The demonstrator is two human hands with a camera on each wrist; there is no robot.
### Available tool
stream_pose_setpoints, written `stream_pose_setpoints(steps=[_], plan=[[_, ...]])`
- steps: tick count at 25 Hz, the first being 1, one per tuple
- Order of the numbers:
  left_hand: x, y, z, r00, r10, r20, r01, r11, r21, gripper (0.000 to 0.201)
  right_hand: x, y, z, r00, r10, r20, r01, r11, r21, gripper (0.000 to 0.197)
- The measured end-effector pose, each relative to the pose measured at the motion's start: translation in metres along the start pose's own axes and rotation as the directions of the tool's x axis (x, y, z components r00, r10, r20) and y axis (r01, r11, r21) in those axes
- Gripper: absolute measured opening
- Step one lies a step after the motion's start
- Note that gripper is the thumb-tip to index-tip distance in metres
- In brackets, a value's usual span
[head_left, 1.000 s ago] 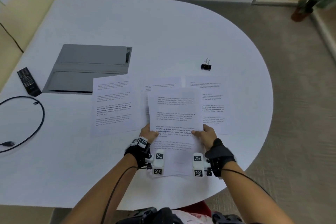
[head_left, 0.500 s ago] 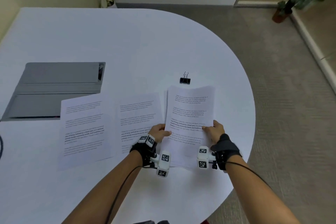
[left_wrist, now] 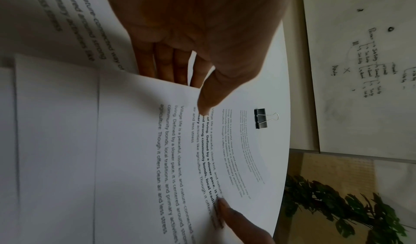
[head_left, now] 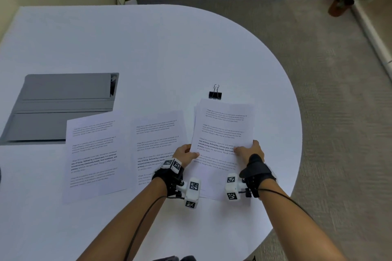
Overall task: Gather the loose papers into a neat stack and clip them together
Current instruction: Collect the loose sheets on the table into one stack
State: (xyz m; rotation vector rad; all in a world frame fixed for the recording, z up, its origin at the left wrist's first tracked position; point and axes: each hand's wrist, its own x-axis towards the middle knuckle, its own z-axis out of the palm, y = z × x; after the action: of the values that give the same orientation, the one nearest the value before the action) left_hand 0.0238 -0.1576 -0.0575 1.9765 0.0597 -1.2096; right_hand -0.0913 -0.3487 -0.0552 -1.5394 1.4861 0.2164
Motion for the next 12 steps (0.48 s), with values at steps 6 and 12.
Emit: stream_pose_setpoints(steps=[6, 12], plan=[[-0.003, -0.005, 0.002, 1.0, 0.001, -0.003, -0.001, 1.0, -0.013, 0.059, -0.005, 0.019, 0.001, 0.981, -0.139, 0.133, 0.082, 0.927, 0.365, 0.033], [-0.021, -0.016, -0.017, 0.976, 0.038, -0.216, -0.069, 0.988, -0.139, 0.048, -0.037, 0.014, -0.016, 0.907, -0.337, 0.254, 0.093, 0.746, 0.66, 0.042]])
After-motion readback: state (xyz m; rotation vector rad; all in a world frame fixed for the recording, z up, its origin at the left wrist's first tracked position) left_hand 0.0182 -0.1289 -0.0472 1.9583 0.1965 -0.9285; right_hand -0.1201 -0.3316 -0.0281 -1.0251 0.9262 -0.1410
